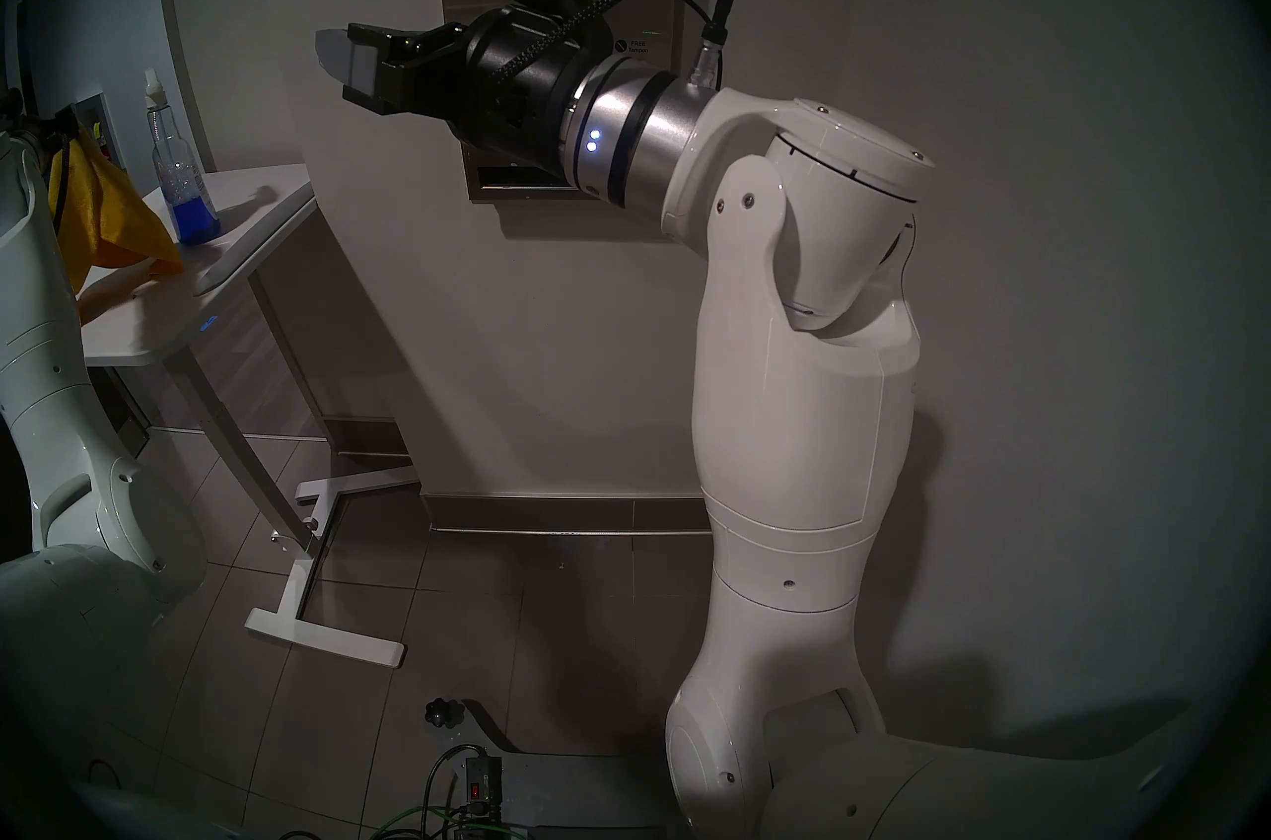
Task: Pick up the cloth and wipe the surface
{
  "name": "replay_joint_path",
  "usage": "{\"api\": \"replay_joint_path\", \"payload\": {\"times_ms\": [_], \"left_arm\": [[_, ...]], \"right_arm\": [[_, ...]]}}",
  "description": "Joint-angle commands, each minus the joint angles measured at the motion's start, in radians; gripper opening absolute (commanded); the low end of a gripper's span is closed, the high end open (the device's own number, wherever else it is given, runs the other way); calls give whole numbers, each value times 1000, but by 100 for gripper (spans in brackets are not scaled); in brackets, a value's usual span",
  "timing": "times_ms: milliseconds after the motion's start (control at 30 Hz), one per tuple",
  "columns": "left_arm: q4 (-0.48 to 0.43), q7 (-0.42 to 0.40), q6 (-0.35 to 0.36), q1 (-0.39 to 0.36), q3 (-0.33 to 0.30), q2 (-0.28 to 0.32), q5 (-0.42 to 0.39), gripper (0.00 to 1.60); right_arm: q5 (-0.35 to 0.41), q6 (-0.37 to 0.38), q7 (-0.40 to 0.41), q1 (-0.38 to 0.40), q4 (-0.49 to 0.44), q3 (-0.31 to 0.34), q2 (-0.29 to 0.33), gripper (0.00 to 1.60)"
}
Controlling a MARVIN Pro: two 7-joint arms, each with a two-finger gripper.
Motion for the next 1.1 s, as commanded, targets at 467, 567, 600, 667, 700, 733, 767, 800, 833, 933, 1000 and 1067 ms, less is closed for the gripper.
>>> {"api": "replay_joint_path", "payload": {"times_ms": [467,567,600,667,700,733,767,800,833,933,1000,1067], "left_arm": [[-218,-57,112,200,-53,-174,-22,160],[-246,-71,112,216,-51,-220,-37,160],[-256,-71,112,227,-55,-239,-38,160],[-276,-65,112,253,-57,-265,-34,160],[-285,-63,112,263,-63,-281,-34,160],[-300,-63,112,277,-65,-293,-31,160],[-308,-63,112,290,-66,-301,-30,160],[-321,-62,112,301,-68,-313,-27,160],[-332,-54,112,307,-72,-321,-20,160],[-367,-58,112,328,-80,-339,-14,160],[-384,-64,112,343,-79,-353,-14,160],[-414,-68,112,363,-65,-361,-3,160]], "right_arm": [[1,-5,0,17,-19,1,-3,151],[2,-5,0,16,-19,1,-3,151],[2,-5,0,16,-19,1,-3,151],[2,-5,0,16,-19,1,-3,151],[2,-5,0,16,-19,1,-3,151],[2,-5,0,16,-19,1,-3,151],[2,-5,0,16,-19,1,-3,151],[2,-5,0,16,-19,1,-3,151],[2,-5,0,16,-19,1,-3,151],[2,-5,0,16,-19,1,-3,151],[2,-5,0,16,-19,1,-3,151],[2,-5,0,16,-19,1,-3,151]]}}
